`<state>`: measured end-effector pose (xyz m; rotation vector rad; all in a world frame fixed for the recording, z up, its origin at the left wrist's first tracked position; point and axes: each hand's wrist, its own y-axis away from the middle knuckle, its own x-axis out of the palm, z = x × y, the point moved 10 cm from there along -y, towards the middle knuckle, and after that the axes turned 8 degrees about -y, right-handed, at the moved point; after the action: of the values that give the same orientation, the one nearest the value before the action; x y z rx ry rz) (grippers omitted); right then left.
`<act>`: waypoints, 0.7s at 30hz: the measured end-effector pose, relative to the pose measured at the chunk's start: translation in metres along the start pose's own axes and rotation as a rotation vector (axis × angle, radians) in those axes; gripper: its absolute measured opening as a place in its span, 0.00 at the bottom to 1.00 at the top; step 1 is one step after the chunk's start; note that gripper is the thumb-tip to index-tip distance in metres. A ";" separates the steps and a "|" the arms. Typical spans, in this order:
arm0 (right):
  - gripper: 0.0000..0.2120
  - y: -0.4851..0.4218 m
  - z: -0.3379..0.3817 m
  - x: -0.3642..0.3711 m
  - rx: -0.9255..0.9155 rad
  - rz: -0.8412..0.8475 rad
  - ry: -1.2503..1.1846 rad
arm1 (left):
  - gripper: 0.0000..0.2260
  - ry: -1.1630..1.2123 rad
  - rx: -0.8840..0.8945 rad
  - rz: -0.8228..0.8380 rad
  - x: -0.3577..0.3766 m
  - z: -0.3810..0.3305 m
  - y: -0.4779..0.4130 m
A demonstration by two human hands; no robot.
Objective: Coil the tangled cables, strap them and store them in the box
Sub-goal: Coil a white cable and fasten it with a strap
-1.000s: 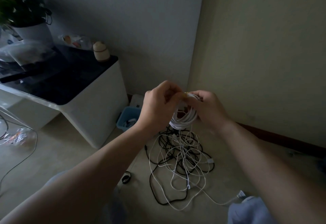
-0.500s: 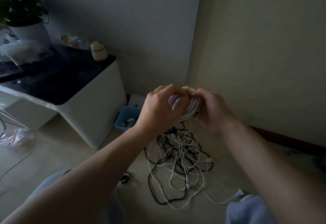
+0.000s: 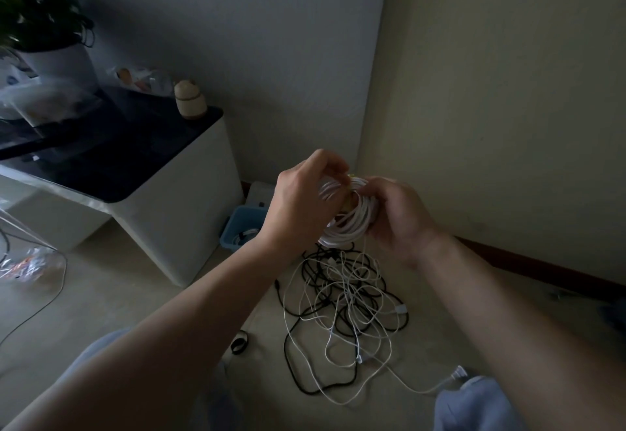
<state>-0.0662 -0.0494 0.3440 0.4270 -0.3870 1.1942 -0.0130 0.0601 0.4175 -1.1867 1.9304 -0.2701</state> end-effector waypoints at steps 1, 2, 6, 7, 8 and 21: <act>0.12 -0.001 -0.001 0.000 0.007 0.008 -0.003 | 0.12 -0.010 0.018 0.009 0.001 -0.001 0.000; 0.13 -0.001 -0.003 0.000 0.018 0.014 -0.006 | 0.13 -0.018 0.035 0.018 0.002 -0.003 0.000; 0.14 -0.003 -0.008 -0.002 0.047 0.012 0.005 | 0.13 -0.083 0.120 0.062 0.001 -0.010 -0.001; 0.15 -0.003 -0.008 -0.002 0.044 0.015 0.009 | 0.14 -0.106 0.137 0.082 0.001 -0.011 -0.001; 0.15 -0.003 -0.008 -0.002 0.035 0.014 0.013 | 0.15 -0.129 0.152 0.102 0.001 -0.012 -0.001; 0.18 -0.003 -0.013 -0.016 -0.003 -0.131 0.084 | 0.21 -0.313 0.209 0.182 0.013 -0.022 0.006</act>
<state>-0.0680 -0.0558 0.3245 0.3922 -0.2843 1.0796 -0.0353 0.0479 0.4211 -0.8543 1.6764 -0.1725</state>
